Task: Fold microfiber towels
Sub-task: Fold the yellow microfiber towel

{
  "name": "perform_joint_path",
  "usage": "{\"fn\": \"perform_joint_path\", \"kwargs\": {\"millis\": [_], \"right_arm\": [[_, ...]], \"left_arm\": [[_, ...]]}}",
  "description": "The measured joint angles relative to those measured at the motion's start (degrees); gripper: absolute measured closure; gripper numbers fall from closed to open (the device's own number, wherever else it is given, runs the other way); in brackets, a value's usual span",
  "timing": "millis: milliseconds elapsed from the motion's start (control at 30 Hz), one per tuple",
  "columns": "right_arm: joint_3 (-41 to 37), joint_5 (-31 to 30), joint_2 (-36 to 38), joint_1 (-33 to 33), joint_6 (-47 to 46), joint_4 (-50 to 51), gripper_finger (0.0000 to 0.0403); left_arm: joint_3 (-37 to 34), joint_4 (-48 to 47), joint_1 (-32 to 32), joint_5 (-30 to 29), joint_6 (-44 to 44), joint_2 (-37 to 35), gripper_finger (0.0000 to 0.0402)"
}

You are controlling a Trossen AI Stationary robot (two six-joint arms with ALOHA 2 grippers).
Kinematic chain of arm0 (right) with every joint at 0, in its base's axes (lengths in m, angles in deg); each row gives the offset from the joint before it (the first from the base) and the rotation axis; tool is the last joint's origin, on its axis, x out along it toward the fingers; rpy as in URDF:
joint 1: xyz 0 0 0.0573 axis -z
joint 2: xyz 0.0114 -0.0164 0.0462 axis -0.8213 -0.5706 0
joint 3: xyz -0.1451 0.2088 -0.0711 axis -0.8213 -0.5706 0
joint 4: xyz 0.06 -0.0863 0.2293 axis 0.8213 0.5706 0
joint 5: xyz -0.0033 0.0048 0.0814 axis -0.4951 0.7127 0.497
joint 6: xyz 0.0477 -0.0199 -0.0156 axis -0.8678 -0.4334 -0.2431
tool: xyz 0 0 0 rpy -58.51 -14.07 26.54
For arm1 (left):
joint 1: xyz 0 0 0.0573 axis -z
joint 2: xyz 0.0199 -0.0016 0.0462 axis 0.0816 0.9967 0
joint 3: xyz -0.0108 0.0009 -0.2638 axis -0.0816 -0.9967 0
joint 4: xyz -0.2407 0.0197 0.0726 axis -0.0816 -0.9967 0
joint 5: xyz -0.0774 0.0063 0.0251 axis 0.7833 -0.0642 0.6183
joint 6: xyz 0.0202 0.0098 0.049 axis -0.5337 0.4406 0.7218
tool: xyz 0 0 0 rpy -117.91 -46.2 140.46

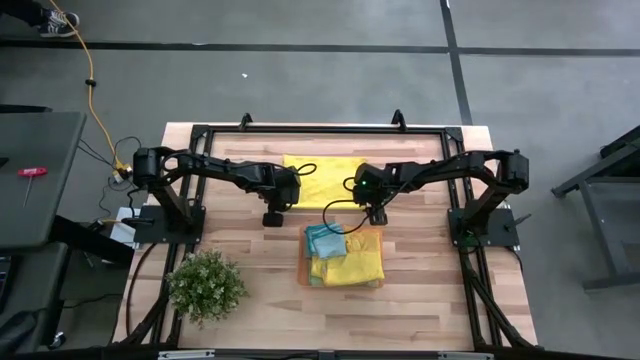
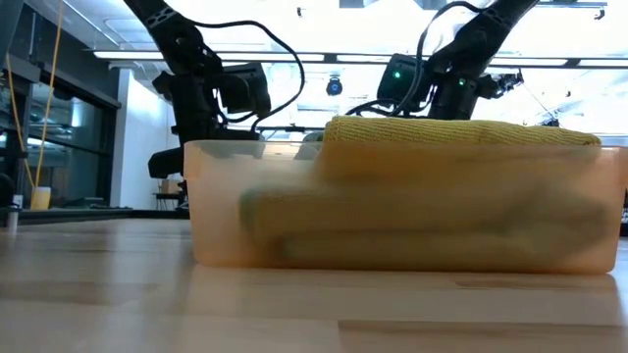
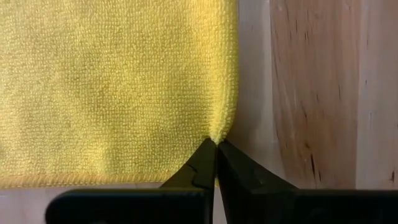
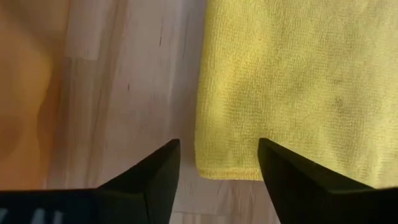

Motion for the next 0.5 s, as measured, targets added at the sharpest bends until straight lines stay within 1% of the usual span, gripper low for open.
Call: {"fn": "perform_joint_path", "kwargs": {"millis": [267, 500], "right_arm": [[-2.03, 0.06, 0.0, 0.0, 0.0, -0.99, 0.0242], [-3.36, -0.01, 0.0, 0.0, -1.47, -2.58, 0.0258]], "left_arm": [[0.0, 0.02, 0.0, 0.0, 0.0, -0.02, 0.04], [0.0, 0.04, 0.0, 0.01, -0.01, -0.01, 0.04]]}}
